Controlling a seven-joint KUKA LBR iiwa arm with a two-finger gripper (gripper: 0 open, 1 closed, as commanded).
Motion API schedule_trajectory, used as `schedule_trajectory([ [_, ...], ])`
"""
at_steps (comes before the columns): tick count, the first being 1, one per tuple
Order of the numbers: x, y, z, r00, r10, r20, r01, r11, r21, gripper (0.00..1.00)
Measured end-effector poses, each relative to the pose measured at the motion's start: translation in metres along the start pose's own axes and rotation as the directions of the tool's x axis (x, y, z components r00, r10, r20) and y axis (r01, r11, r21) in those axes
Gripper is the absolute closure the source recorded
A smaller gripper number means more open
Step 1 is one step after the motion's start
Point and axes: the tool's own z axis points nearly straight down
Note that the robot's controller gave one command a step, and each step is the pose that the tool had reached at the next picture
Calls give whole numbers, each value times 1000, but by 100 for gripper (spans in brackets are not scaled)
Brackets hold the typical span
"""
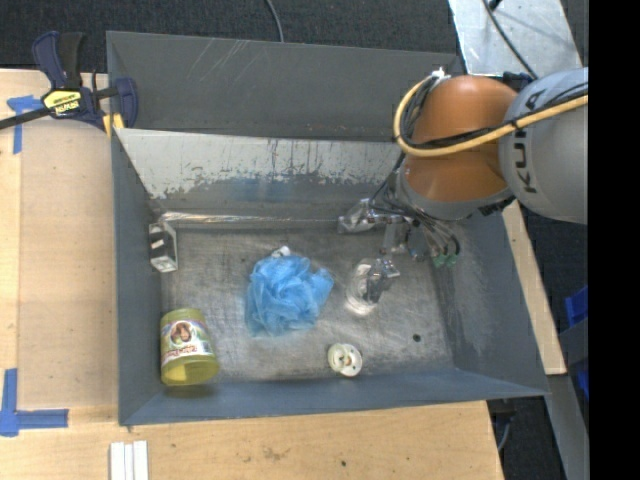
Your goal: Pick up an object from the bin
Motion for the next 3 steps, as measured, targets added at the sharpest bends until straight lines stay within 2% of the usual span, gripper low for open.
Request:
schedule_trajectory([
  [1, -2, 39, 1, 998, 57, -1, -57, 998, 2, 0],
  [2, -6, 33, 33, 991, -137, 1, 137, 991, -2, 0],
  [3, -12, 121, 58, 997, -80, 7, 80, 997, 1, 100],
])
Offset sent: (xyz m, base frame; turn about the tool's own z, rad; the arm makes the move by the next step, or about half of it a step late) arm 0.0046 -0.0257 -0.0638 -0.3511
